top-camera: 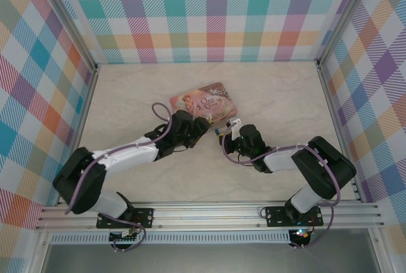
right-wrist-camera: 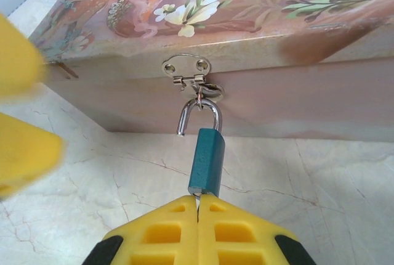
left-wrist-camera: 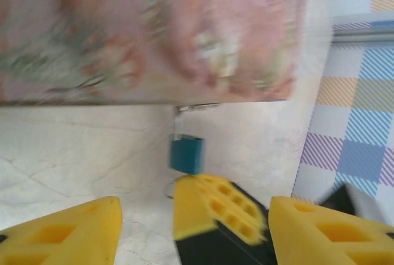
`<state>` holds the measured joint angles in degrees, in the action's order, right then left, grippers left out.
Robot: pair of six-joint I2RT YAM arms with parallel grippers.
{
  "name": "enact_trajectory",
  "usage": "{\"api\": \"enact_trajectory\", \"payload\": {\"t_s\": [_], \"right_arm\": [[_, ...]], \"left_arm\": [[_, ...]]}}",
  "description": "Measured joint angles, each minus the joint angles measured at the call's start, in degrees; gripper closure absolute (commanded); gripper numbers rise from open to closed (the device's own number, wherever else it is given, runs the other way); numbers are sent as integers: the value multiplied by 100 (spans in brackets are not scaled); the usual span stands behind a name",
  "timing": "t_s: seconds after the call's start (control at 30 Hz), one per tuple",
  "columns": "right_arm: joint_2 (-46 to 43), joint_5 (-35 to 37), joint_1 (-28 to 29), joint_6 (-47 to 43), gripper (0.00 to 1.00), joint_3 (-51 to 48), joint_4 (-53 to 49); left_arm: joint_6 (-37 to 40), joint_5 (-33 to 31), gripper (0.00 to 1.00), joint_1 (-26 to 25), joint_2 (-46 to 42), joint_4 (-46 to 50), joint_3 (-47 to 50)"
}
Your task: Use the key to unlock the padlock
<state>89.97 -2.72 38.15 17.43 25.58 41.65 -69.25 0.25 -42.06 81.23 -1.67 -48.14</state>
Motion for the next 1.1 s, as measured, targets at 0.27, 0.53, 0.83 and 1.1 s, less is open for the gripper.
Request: {"api": "enact_trajectory", "payload": {"t_s": [0.27,0.53,0.83,1.1], "right_arm": [[278,-188,-59,507,100,-15,332],[544,-337,-155,876,73,-74,533],[-693,-33,-402,730,43,-435,-280],[-2153,11,-774,647,23,-466,-1569]], "left_arm": [[1460,-555,21,662,-1008,1534,-1117],[2415,-417,15,2103,-879,2402,-1237],[3751,-42,11,2667,393,2610,-2177],[4942,905,1,2835,1954,2531,-3263]]}}
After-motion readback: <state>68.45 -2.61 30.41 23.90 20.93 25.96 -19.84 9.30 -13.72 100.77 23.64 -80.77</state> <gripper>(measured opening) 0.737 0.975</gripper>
